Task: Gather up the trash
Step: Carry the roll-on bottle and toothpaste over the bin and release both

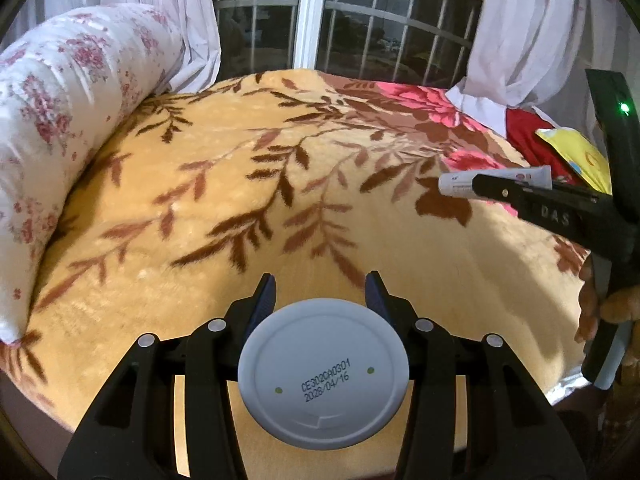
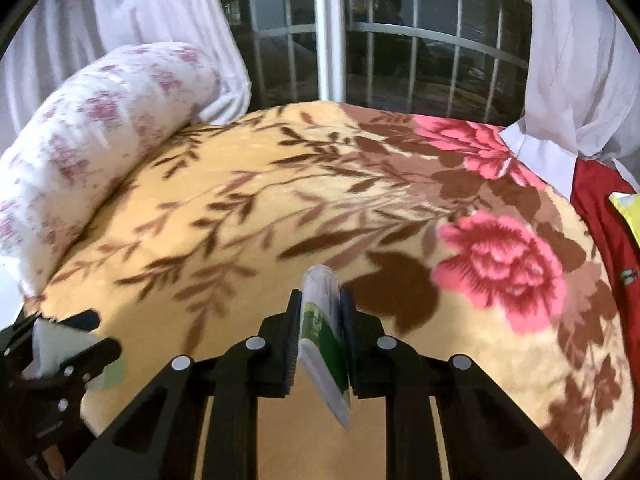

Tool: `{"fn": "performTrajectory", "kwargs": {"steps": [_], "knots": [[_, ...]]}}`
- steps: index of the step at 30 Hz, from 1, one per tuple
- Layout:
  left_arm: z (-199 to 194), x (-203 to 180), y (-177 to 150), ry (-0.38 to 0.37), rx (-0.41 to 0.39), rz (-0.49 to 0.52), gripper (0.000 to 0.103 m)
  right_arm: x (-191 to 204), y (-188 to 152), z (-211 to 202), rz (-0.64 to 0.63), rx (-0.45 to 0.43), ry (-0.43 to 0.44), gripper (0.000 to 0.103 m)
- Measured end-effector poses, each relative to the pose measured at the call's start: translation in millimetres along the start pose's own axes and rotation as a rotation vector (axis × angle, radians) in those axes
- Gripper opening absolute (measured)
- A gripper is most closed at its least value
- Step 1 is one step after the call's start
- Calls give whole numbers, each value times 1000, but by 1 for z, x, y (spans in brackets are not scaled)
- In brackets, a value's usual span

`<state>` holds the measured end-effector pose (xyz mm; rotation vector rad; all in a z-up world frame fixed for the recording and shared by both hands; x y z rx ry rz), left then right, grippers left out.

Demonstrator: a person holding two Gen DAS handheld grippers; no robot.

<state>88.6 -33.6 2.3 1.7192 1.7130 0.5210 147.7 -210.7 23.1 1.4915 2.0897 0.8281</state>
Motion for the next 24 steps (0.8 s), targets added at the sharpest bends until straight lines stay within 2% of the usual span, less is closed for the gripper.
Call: {"fn": "performTrajectory", "kwargs": {"steps": [6,16,19,24], "knots": [[-26,-1,-19,-10,0,27,46,21,-20,-13,-25,10,-7,19],[-55,-8,-31,-33,-9,57,46,43,-18,-58,-73,-55,4,19],[-68,-12,-38,-45,-16,80,46,57,-30,-80,-101,-70,21,19],[-87,-15,-61,-64,1,124,46,84,-69,-122,-140,-72,74,19]]}}
Point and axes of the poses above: each gripper's, at about its wrist camera, not at the fingertips, and z roughly the way its jaws point, x to its left, y to its top, the point moved 2 cm from there along z, roughly the way its jaws point, and after that the axes turned 4 degrees about -z, right-handed, at the moved point
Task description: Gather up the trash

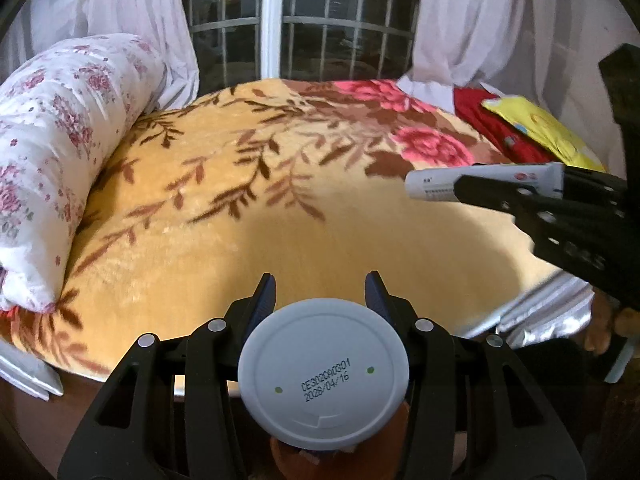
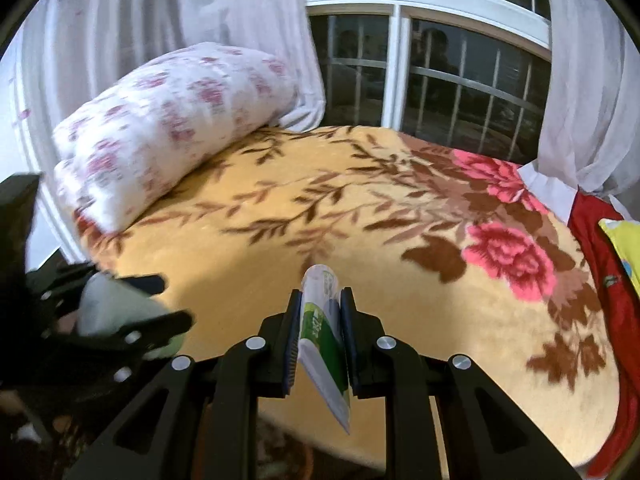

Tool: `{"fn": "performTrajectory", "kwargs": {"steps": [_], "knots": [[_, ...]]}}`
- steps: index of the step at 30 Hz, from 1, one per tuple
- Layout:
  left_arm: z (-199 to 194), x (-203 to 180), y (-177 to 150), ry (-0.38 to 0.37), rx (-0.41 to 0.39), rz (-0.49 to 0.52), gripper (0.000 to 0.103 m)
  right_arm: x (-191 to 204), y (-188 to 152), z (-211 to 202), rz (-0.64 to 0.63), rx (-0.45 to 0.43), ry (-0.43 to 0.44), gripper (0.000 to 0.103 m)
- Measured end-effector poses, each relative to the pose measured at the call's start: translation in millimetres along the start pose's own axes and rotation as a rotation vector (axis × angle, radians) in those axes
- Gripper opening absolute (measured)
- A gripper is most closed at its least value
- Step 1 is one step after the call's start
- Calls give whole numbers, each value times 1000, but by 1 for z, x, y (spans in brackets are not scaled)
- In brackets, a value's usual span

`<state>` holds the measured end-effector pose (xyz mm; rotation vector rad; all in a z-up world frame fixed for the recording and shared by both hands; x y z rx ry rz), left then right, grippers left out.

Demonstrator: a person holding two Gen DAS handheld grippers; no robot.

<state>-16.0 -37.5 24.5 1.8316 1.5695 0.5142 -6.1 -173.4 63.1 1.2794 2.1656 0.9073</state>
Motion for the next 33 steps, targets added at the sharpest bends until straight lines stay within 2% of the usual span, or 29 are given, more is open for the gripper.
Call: {"fn": "performTrajectory", "kwargs": {"steps": [5,11,13,16,22,23,24,25,26,33], "knots": [[-11,-5,-42,-44,86,52,46,32,-46,-14,-9,74,73,19],[-1,-11,-93,-69,222,84,46,59,-107,8,31,216,150,19],[6,-11,-108,-60,259,88,46,64,-126,22,60,269,177,19],[18,-8,-129,-48,313,75,46,71,-145,41,69,322,173,19],[36,6,-147,-7,388,3,47,80,-174,72,102,417,173,21],[37,8,-148,2,395,-6,48,81,-178,75,112,422,169,30],[37,10,-149,7,396,-13,56,82,-181,77,114,431,168,48],[36,12,-149,19,391,-19,65,85,-183,78,107,434,162,54],[35,13,-149,30,385,-23,68,85,-184,77,102,424,146,60],[32,18,-142,56,384,-42,72,75,-174,65,112,372,105,67]]}}
Point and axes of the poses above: each gripper's, at about its wrist camera, not at the fingertips, and z roughly the way its jaws point, x to its left, y to its top, the point moved 2 cm from there along z, roughly the way its jaws point, and after that the axes turned 4 degrees about -z, right-handed, at the moved point
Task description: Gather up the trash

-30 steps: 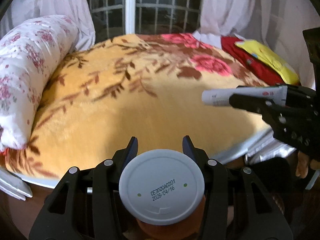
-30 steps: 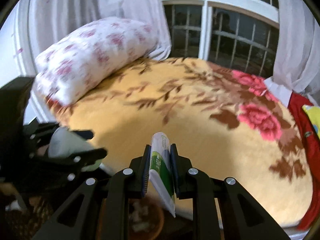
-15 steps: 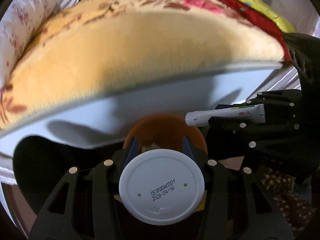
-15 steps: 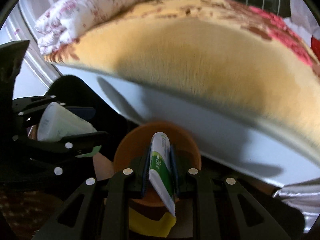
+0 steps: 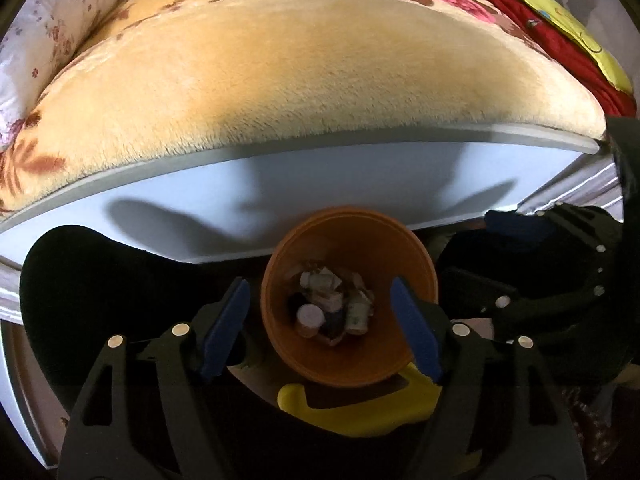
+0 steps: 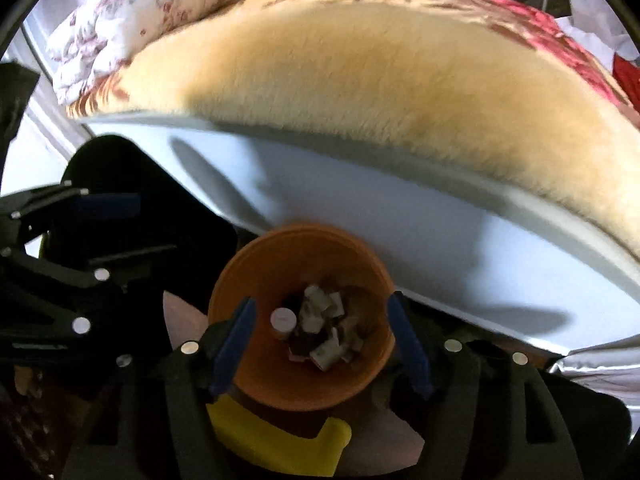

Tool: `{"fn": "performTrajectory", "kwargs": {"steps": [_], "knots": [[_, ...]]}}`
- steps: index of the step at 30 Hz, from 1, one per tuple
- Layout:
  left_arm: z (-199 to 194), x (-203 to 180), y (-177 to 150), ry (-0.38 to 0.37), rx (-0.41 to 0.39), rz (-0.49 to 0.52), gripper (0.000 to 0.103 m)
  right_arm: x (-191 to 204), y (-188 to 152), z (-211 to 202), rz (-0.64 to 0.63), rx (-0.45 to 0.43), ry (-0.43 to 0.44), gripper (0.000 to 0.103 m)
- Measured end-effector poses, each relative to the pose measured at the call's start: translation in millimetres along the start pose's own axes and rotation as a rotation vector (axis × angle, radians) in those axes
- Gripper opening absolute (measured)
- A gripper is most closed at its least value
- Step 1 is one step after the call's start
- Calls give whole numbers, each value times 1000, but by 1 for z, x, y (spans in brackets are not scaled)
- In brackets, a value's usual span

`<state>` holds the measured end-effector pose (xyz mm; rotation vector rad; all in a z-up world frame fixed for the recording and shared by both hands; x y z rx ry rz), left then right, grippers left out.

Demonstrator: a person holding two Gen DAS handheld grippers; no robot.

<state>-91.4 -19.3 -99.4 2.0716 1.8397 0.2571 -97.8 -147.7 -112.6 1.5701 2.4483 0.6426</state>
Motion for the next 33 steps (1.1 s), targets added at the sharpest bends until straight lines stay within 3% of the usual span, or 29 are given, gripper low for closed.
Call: {"fn": "performTrajectory", "kwargs": {"steps": [10,17,18,19,23,33], "knots": [[-34,-2,34,44,-168,-18,72,-15,34,-62,18,-207,-61,78],[-57,-5,62,79,-280,-33,73,-19,58,-89,11,-325,-114,95],[-60,-4,65,89,-293,-34,79,-21,61,-92,13,-338,-123,97],[-64,-3,70,110,-316,-38,85,-22,63,-94,14,-348,-128,97],[-78,2,82,165,-401,-54,89,-27,70,-100,24,-375,-140,98],[-87,17,105,181,-456,-106,90,-38,86,-111,25,-418,-205,98]]}}
Point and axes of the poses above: each gripper's, at about its wrist camera, not at the fingertips, and z roughly the way its jaws point, x to its left, y to its top, the point moved 2 cm from there along z, roughly the way its jaws point, and after that the axes turned 4 degrees about -z, right-handed, at the moved point
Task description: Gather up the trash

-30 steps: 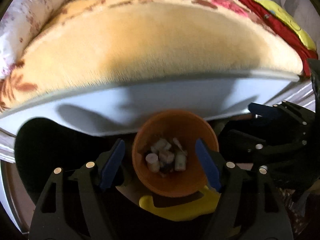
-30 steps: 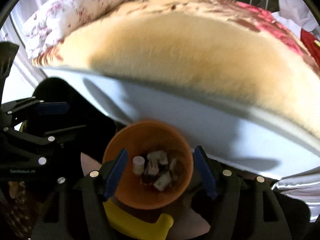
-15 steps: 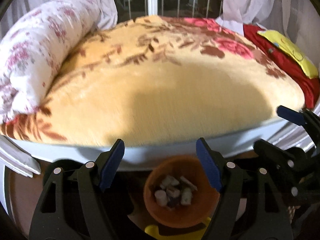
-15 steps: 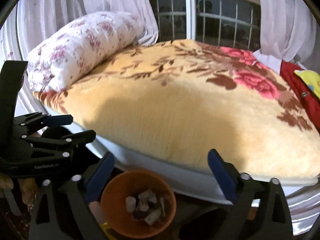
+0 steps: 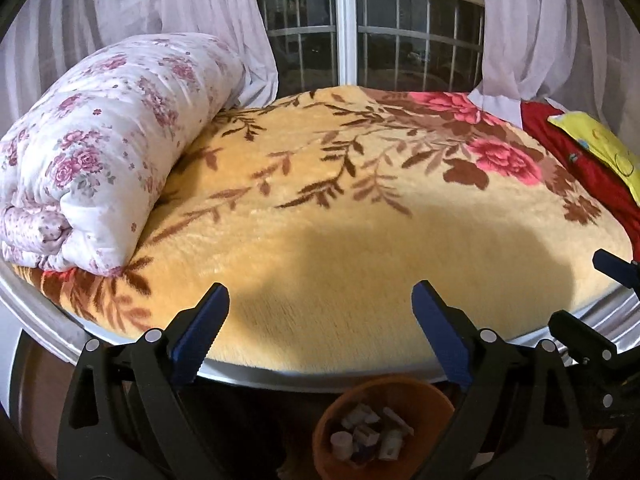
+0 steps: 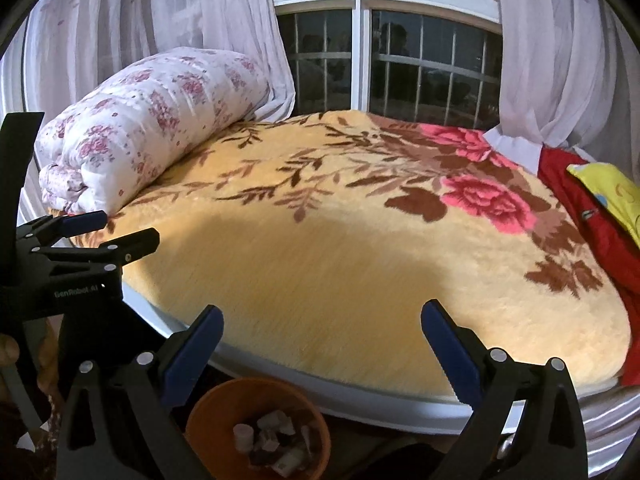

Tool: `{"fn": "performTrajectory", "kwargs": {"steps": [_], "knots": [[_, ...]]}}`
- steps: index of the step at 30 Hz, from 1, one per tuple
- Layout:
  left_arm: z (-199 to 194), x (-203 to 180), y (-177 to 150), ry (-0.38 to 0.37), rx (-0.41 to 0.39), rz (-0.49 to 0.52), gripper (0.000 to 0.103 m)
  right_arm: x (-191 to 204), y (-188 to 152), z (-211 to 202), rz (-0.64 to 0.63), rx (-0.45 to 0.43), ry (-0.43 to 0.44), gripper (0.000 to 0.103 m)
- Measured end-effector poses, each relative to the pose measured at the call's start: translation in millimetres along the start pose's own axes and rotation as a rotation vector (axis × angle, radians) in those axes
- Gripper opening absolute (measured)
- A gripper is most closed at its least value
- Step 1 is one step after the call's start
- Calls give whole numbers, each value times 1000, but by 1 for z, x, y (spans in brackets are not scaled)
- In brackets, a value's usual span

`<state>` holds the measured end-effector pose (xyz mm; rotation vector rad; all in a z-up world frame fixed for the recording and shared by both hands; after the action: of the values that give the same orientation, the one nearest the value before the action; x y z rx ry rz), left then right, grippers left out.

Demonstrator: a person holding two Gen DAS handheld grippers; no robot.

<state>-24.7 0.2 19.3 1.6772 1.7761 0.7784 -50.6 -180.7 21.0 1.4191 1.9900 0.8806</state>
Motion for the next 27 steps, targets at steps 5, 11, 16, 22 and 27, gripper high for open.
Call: {"fn": "performTrajectory", "kwargs": {"steps": [5,11,16,22,27], "knots": [[0,4,5,7,-15,-1,90,-2,6,0,-6,-8,-7,98],[-2,11,11,13,-32,-8,90,1,11,1,-12,-14,-1,98],[-1,17,16,5,-38,-26,90,5,12,3,-20,-13,2,98],[-2,23,20,7,-56,-44,91,10,16,5,-28,-15,13,98],[-1,26,24,32,-70,-22,91,15,20,6,-43,-20,16,98]]}}
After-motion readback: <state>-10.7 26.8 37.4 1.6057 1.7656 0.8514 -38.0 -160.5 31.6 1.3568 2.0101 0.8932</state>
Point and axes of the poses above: each gripper's, at about its wrist camera, not at the fingertips, and z roughly the way its jaws point, x to its left, y to its top, the point moved 2 cm from there along z, roughly the way its jaws point, and after that the axes turned 4 degrees about -z, right-handed, at the moved point
